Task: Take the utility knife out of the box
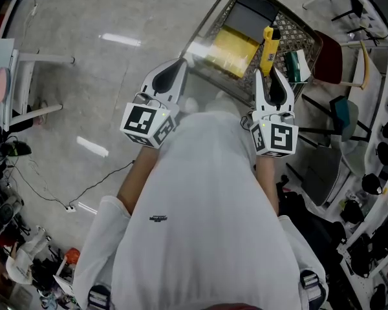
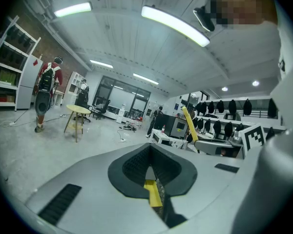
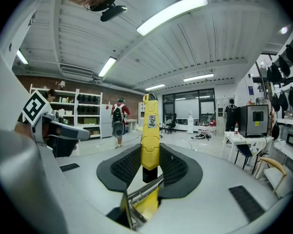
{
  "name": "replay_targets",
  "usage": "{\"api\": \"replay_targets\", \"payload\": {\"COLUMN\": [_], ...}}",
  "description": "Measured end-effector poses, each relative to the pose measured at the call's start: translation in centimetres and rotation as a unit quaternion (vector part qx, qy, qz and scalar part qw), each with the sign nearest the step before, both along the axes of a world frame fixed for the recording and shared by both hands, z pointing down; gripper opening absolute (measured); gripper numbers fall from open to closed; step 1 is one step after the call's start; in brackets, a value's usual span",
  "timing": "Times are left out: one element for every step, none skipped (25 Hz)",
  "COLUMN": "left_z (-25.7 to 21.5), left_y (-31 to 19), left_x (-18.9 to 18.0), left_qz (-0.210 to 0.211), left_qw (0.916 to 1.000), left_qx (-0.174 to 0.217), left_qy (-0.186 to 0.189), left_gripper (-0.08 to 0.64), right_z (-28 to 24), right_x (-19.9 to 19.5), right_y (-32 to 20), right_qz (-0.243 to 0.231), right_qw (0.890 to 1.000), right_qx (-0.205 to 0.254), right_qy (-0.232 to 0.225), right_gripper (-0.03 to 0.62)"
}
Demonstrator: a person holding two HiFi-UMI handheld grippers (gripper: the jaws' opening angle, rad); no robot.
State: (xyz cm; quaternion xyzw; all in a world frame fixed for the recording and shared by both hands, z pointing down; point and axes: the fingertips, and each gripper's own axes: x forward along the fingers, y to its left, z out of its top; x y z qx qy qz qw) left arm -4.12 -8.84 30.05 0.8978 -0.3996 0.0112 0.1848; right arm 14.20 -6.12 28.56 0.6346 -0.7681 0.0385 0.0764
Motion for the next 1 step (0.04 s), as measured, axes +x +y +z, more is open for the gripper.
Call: {"api": "replay_targets", "payload": {"left_z": [-0.02], "left_y": [-0.03], "left_x": [-0.05], "left_qz": [0.000], "left_qw": [1.0000], "left_qx": [0.000], "left_qy": [0.000], "left_gripper": [0.002], "right_z": [0.00], "right_x": [-0.01], "right_y": [-0.01], "right_qz": [0.001], "right_qw": [1.000], "right_qx": [0.000], "right_qy": [0.000], "right_gripper": [0.106]}}
